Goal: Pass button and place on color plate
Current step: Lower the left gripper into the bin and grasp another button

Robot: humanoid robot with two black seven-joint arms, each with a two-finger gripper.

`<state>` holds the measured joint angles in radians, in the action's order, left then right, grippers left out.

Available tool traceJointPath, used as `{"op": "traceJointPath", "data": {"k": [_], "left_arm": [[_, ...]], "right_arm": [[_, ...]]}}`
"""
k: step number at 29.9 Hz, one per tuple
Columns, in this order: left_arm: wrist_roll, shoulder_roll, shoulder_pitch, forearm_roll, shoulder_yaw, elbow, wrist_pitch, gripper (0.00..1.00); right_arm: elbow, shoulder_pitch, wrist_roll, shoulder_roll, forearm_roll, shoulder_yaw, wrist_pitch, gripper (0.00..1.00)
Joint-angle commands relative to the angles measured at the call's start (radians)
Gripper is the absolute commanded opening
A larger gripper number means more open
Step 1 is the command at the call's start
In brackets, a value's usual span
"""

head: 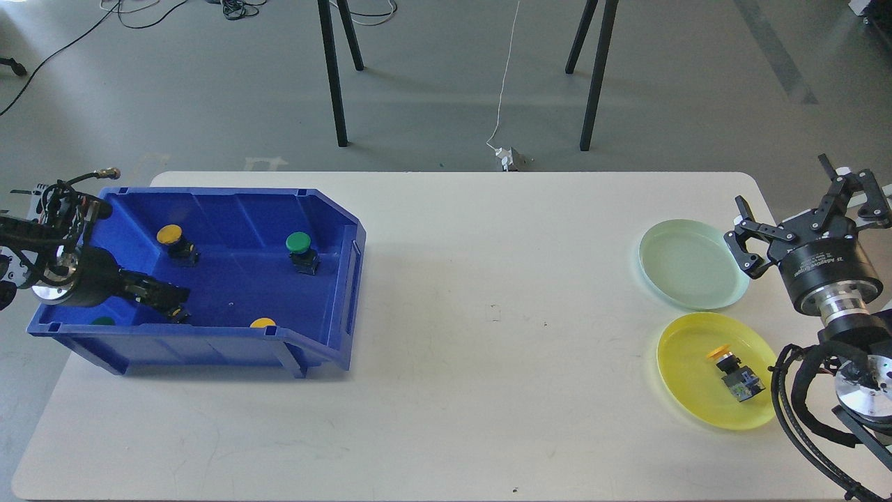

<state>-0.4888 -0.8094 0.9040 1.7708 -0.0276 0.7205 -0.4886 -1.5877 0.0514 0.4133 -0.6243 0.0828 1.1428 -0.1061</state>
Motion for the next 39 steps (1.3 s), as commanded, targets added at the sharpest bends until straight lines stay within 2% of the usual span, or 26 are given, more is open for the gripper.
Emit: {"op": "traceJointPath", "data": {"k": [1, 10, 13, 16, 21, 28, 31, 37, 39], "left_arm": [[0.0, 0.009, -0.01, -0.001, 0.0, -0.027, 0.0, 0.84], [0.0, 0.035, -0.011, -0.008, 0.0, -0.035, 0.002, 0.83], [0.0, 0.058, -0.011, -0.011, 0.0, -0.075, 0.022, 0.8], [0.0, 0.093, -0.011, -0.013, 0.0, -0.117, 0.036, 0.77], [0.0, 0.098, -0.017, -0.011, 0.0, -0.134, 0.039, 0.64], [0.0, 0.096, -0.019, -0.008, 0.001, -0.142, 0.039, 0.58], [0.0, 0.096, -0.019, -0.008, 0.005, -0.142, 0.039, 0.47], [0.0, 0.091, -0.025, -0.005, 0.005, -0.142, 0.039, 0.07], [0.0, 0.088, -0.025, -0.01, 0.003, -0.141, 0.039, 0.05]], "right_arm": [[-0.003, -0.007, 0.002, 0.0, 0.002, 0.002, 0.002, 1.0], [-0.003, -0.013, 0.004, 0.002, 0.002, 0.0, 0.002, 1.0], [-0.003, -0.018, 0.004, 0.002, 0.002, 0.0, 0.002, 1.0], [-0.003, -0.022, 0.004, 0.002, 0.002, 0.003, 0.002, 1.0], [-0.003, -0.028, 0.006, 0.002, 0.0, 0.006, 0.016, 1.0], [-0.003, -0.028, 0.006, 0.002, 0.002, 0.005, 0.016, 1.0], [-0.003, -0.028, 0.006, 0.002, 0.0, 0.006, 0.016, 1.0], [-0.003, -0.028, 0.004, 0.002, 0.002, 0.005, 0.016, 1.0], [-0.003, -0.03, 0.006, 0.002, 0.002, 0.005, 0.016, 1.0]]}}
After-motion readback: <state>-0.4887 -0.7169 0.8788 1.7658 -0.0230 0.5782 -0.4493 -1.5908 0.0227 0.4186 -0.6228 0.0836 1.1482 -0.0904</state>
